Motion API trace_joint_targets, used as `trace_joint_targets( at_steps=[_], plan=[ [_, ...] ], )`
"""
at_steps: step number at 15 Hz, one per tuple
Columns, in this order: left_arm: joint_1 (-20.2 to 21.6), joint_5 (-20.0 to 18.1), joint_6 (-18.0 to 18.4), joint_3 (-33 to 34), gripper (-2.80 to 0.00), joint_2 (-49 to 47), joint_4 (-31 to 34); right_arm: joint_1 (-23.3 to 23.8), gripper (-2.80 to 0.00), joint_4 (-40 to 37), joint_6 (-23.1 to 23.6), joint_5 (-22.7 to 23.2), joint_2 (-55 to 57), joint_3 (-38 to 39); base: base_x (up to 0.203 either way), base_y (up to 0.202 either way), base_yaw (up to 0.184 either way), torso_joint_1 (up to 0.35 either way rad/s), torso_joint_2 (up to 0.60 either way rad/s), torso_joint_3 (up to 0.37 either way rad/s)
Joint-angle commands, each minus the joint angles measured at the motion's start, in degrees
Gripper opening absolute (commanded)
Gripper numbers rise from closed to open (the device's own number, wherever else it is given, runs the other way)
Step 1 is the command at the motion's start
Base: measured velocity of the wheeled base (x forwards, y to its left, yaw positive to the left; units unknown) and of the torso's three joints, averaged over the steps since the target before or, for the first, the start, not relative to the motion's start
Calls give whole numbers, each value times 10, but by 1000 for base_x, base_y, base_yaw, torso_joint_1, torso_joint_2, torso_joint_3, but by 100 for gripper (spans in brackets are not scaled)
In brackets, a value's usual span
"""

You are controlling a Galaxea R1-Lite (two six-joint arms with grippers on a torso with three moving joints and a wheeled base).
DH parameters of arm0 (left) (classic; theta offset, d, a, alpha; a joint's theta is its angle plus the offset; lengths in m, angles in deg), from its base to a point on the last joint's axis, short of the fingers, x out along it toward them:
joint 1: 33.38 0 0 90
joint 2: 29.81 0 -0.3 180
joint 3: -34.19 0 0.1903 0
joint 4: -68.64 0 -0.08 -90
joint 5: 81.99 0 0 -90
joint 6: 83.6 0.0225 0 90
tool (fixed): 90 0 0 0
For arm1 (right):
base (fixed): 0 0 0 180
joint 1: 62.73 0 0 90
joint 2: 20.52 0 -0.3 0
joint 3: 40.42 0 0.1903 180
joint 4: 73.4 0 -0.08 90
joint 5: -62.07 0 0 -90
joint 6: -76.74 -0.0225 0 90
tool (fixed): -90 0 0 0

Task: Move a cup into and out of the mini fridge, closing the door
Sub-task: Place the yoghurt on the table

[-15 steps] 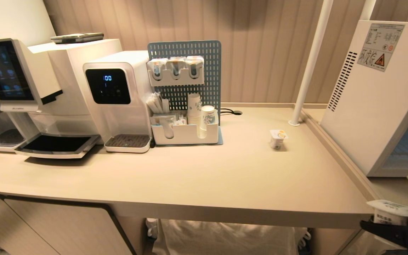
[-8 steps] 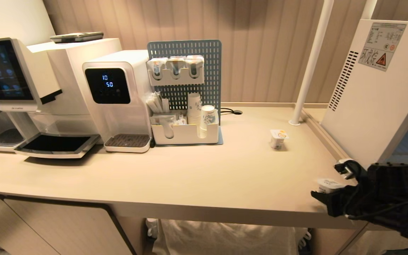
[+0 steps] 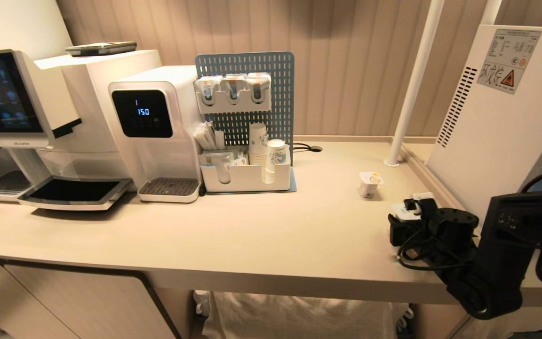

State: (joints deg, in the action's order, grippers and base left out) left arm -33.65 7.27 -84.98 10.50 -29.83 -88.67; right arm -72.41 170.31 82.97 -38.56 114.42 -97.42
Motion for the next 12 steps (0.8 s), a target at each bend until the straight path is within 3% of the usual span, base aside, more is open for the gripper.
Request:
trace_joint_targets(
  at_steps=[1, 5, 12],
  plan=[
    [0, 0, 0, 0, -280, 0, 0, -15, -280, -9, 3, -4, 41, -23, 0, 0, 0, 0, 0, 0],
    [0, 0, 0, 0, -280, 0, 0, -21, -280, -49, 29, -6, 44, -33, 0, 0, 0, 0, 0, 0],
    [0, 0, 0, 0, -280, 0, 0, -27, -280, -153, 41, -64, 36, -106, 0, 0, 0, 0, 0, 0]
  ],
)
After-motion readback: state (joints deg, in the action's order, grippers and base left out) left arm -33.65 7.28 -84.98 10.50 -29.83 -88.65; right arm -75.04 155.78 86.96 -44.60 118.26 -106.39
